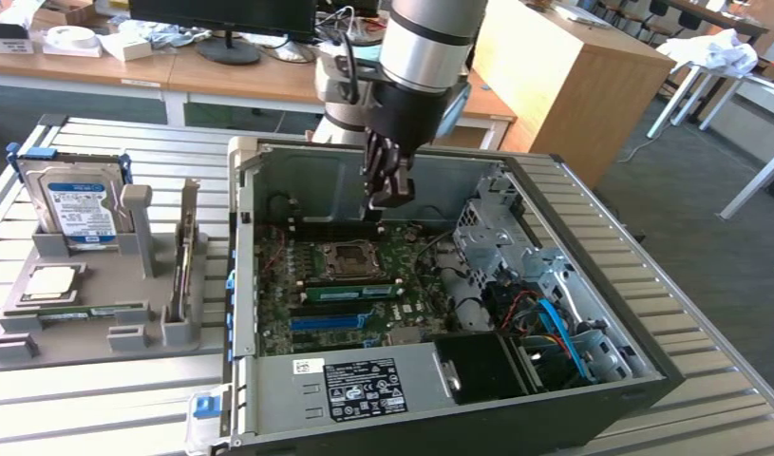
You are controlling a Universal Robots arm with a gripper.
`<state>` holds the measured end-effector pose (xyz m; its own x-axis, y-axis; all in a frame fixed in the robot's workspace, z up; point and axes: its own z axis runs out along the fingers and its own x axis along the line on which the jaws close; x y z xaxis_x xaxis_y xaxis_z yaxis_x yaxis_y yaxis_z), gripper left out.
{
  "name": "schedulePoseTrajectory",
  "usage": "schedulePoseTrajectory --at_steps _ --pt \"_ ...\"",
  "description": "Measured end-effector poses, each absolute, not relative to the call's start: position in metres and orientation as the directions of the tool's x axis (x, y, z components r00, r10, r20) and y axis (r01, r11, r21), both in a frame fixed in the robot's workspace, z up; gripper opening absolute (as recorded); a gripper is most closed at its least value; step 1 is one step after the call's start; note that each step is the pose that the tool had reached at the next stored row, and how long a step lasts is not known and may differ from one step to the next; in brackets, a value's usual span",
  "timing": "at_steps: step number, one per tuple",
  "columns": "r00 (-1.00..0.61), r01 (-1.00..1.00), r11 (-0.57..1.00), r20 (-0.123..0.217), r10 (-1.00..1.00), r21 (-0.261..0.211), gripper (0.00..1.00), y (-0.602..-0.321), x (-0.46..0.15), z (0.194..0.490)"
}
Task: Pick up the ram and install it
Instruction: 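Press down the ram until it locks into place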
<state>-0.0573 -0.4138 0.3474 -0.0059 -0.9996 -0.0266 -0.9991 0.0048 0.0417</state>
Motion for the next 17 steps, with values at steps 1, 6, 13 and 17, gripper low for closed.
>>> schedulePoseTrajectory --at_steps 1,6,13,17 --pt "-0.006 -0.999 0.005 -0.027 -1.0 0.042 0.1 -0.414 -0.056 0.347" --pt "-0.006 -0.999 0.005 -0.026 -1.0 0.042 0.1 -0.414 -0.049 0.347" --pt "-0.006 -0.999 0.005 -0.027 -1.0 0.042 0.1 -0.414 -0.042 0.347" --pt "-0.006 -0.999 0.005 -0.027 -1.0 0.042 0.1 -0.414 -0.042 0.347"
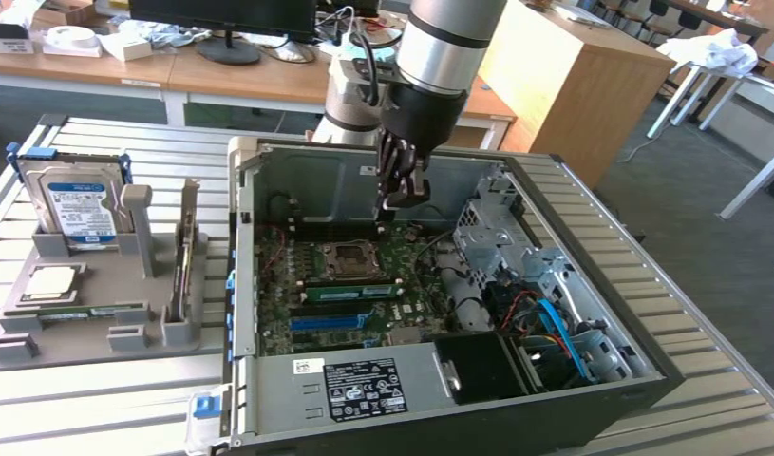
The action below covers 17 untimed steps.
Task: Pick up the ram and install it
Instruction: 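Press down the ram until it locks into place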
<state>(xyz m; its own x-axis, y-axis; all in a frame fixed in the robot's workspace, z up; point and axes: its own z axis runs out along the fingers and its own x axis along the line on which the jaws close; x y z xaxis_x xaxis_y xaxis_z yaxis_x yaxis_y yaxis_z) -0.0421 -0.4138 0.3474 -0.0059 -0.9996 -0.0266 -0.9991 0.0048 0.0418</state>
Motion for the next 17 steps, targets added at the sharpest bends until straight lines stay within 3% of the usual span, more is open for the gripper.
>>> schedulePoseTrajectory --at_steps 17 --pt "-0.088 -0.995 0.086 -0.027 -0.996 0.042 0.1 -0.4138 -0.0421 0.3473"
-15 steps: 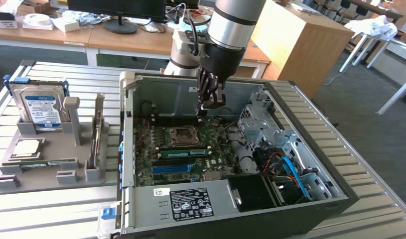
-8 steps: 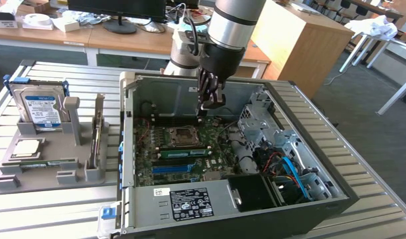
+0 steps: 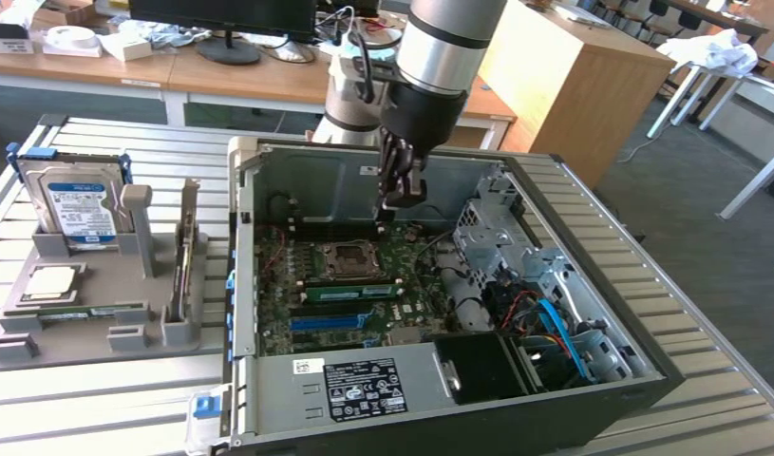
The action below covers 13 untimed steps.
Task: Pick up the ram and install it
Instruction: 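Press down the ram until it locks into place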
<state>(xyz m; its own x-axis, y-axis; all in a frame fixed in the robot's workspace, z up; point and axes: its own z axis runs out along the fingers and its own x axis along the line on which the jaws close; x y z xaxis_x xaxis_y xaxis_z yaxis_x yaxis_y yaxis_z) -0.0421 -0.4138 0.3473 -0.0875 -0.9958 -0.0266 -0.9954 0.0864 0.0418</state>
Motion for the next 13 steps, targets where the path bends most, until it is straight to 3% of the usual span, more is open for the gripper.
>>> schedulePoseTrajectory --at_steps 13 --pt "-0.281 -0.959 0.28 -0.027 -0.959 0.042 0.1 -0.4138 -0.0421 0.347"
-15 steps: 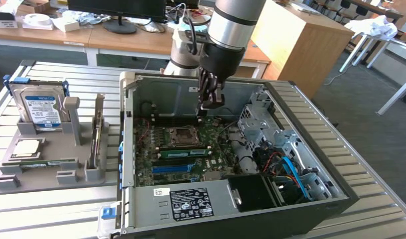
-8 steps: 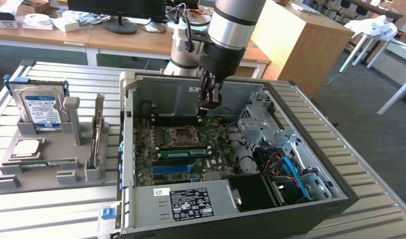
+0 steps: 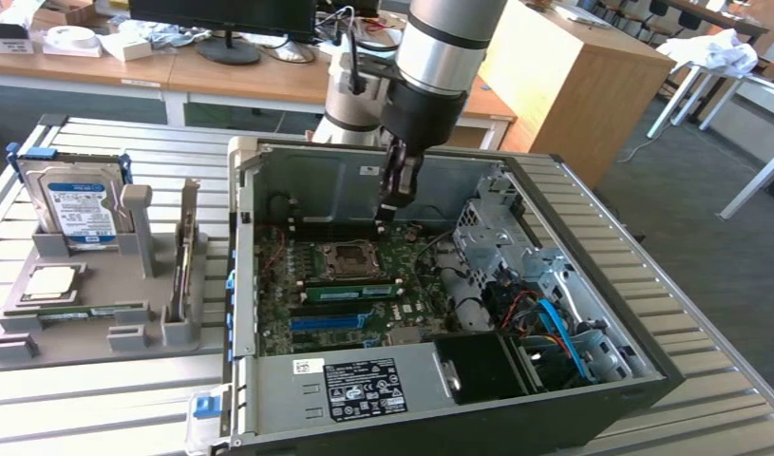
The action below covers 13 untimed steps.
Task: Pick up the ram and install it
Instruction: 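Press down the ram until it locks into place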
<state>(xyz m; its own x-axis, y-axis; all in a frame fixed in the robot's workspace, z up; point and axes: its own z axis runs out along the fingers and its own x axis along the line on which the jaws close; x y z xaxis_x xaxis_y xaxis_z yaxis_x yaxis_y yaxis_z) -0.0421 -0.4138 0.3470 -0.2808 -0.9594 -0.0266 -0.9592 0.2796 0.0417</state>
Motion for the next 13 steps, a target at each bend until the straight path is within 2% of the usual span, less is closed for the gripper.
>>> schedulePoseTrajectory --at_steps 13 --pt "-0.493 -0.87 0.492 -0.027 -0.87 0.042 0.1 -0.4138 -0.0421 0.3464"
